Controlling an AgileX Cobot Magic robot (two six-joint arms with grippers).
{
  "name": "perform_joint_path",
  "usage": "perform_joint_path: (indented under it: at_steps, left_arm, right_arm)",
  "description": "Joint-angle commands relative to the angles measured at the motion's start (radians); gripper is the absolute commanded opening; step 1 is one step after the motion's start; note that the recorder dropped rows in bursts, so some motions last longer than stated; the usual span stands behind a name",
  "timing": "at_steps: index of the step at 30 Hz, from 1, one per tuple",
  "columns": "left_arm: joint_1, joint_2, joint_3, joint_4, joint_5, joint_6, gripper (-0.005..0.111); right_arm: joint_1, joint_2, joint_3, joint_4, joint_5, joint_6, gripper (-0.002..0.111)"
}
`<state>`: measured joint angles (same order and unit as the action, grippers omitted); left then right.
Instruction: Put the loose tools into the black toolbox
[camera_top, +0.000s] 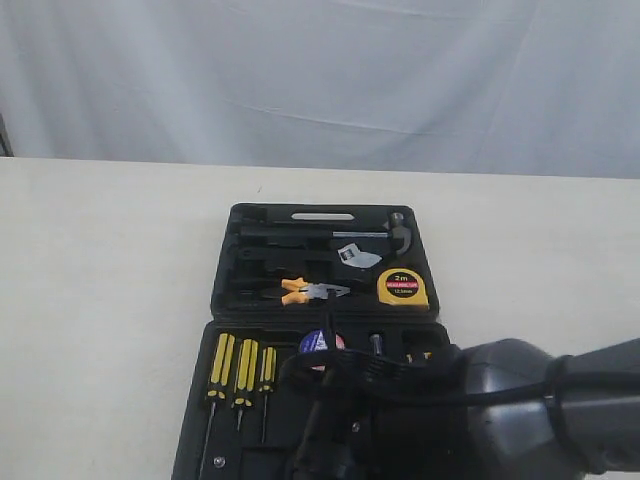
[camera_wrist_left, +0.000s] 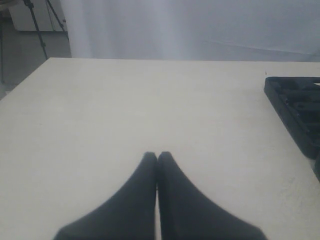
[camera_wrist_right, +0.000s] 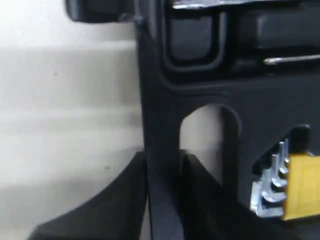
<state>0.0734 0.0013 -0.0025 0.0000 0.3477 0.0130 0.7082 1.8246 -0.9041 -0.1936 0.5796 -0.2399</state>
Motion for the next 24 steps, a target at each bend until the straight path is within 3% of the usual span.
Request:
perform_joint_path:
  at_steps: [1,15,21,24]
  left_arm:
    - [-0.005,-0.001,0.003,0.000,-0.005,-0.006,0.000]
    - [-0.005,-0.001,0.003,0.000,-0.005,-0.006,0.000]
    - [-0.005,-0.001,0.003,0.000,-0.005,-0.006,0.000]
    - [-0.005,-0.001,0.003,0.000,-0.005,-0.006,0.000]
  right_arm:
    - [0.003,0.003,0.004,0.004,0.004,0.006,-0.001]
    - [0.003,-0.328,-0.298,-0.108,0.520,0.008,-0.001]
    - [0.003,-0.367,-0.358,-0.353,0.561,0.032,-0.001]
    - [-0.090,-0.338,-0.362,-0.415,0.461,0.076,-0.001]
